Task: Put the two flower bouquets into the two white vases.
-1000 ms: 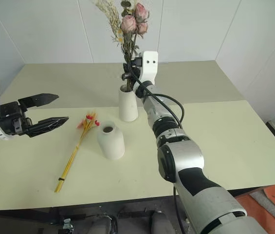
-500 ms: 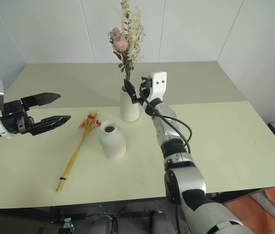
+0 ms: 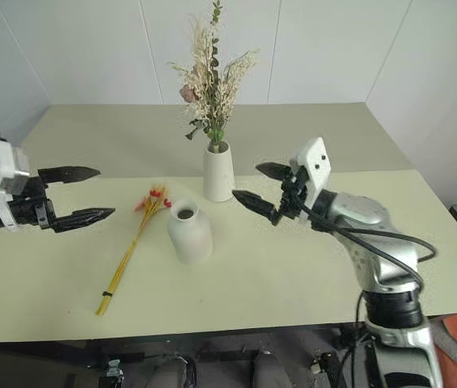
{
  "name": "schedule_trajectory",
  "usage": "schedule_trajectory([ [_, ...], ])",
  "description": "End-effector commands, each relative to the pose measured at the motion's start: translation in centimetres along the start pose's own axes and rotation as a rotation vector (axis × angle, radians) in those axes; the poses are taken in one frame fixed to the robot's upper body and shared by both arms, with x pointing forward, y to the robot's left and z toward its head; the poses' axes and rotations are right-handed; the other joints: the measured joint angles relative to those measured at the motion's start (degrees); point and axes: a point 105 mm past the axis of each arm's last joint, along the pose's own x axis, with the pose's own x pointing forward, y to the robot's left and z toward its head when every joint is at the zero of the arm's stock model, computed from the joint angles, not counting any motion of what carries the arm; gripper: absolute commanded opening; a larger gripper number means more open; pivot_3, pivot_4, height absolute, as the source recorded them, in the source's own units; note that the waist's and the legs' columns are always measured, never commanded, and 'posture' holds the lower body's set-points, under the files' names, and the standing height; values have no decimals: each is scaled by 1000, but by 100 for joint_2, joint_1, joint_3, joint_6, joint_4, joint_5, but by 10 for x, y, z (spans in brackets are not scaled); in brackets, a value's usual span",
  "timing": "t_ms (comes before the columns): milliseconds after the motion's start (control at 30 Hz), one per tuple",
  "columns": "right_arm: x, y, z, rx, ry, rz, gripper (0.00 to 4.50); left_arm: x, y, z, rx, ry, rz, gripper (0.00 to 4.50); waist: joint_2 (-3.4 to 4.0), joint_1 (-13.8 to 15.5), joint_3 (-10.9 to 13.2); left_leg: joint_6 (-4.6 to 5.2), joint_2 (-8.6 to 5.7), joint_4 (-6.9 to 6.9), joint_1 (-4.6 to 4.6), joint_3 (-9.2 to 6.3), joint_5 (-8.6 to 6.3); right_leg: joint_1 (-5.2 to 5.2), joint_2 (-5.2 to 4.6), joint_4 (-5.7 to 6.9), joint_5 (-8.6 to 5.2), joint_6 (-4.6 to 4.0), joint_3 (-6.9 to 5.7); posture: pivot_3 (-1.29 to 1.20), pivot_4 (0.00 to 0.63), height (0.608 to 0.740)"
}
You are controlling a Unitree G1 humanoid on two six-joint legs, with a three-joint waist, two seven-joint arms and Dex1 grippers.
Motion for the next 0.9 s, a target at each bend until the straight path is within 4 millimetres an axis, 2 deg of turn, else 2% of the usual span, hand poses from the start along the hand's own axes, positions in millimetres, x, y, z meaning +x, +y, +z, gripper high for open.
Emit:
schedule_trajectory([
  [33, -18, 15, 16, -70, 12, 100, 4470, 9, 11, -6, 4, 148, 46, 4500, -1, 28, 0, 0, 0, 1, 0, 0, 0, 1, 0, 1, -8, 12, 0, 0, 150, 740],
  [333, -48, 27, 23, -142, 107, 279, 4470, 49, 13, -36, -220, 492, 101, 4500, -5, 142, 2, 0, 0, 7, -4, -2, 0, 1, 6, 1, -13, 24, 2, 0, 150, 740],
  [500, -57, 28, 25, -170, 130, 313, 4470, 67, 6, -55, -267, 623, 96, 4500, -7, 137, 2, 1, -3, 12, -5, -4, 0, 4, 5, 0, -14, 26, 3, 0, 150, 740],
  [667, -64, 27, 30, -193, 140, 311, 4470, 75, -1, -82, -261, 749, 119, 4500, -9, 125, 2, 1, -3, 13, -4, -5, 0, 3, 7, 6, -14, 25, 6, 0, 150, 740],
  [767, -67, 27, 32, -197, 145, 305, 4500, 79, -3, -89, -279, 767, 132, 3898, -9, 143, 2, 1, -4, 17, -7, -7, 0, 2, 5, 4, -13, 25, 4, 0, 150, 740],
  [900, -70, 28, 33, -200, 155, 304, 4500, 83, -4, -94, -294, 767, 138, 2611, -8, 158, 1, 1, -5, 17, 4, -7, 0, 12, 4, 8, -13, 25, 4, 0, 150, 740],
])
